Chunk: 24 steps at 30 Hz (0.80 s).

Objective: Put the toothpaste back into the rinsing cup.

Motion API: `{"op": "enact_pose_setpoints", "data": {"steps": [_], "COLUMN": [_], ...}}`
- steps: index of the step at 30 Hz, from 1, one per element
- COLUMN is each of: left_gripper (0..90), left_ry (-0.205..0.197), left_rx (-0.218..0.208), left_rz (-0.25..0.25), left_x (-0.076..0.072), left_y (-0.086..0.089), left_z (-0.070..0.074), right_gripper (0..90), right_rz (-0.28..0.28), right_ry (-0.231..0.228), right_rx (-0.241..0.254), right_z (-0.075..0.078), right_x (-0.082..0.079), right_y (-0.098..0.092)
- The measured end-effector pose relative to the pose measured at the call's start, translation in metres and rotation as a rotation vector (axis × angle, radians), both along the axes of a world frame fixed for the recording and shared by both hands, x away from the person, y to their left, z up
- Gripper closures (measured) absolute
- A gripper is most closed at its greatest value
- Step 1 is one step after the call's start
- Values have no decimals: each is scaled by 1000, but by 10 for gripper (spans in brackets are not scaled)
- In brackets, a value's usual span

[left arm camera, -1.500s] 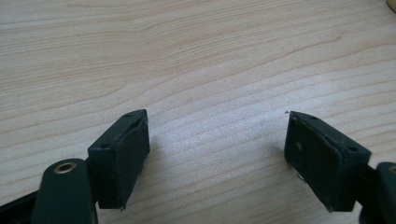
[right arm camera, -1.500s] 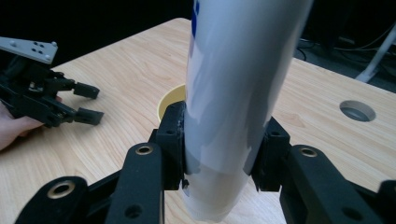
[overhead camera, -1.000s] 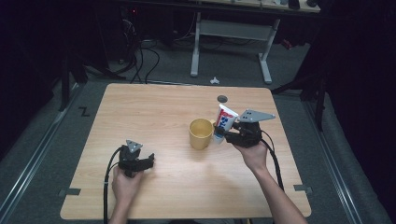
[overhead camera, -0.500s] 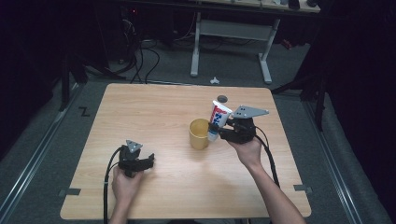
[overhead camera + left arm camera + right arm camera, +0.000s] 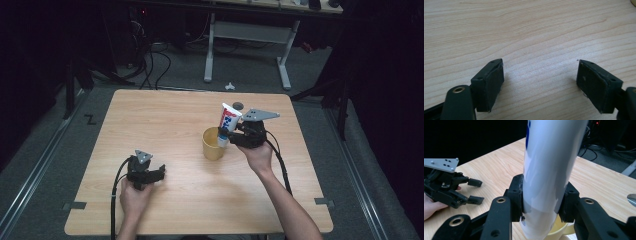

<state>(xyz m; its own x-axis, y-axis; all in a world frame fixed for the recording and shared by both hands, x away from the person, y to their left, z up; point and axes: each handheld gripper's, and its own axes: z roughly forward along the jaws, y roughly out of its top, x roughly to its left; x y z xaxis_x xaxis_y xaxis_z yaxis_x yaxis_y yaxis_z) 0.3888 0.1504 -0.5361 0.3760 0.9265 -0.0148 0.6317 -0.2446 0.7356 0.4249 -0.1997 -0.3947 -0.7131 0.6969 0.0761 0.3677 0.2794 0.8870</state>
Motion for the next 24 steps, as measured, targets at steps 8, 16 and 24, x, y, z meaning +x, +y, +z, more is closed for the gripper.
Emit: {"op": "enact_pose_setpoints", "data": {"steps": [8,16,24], "left_gripper": [223,223,223], "left_ry": [0,0,1], "left_rx": [-1,-1,0], "left_rz": [0,0,-2], "left_x": [0,0,0], "left_y": [0,0,0], "left_z": [0,0,0], "right_gripper": [620,620,619], "right_rz": [-40,-37,-35], "right_ry": [-25,-22,-9], "right_rx": [-6,-36,-71], "right_z": [0,-3,-13], "right_x": [5,12,18], "right_y": [5,13,23]}}
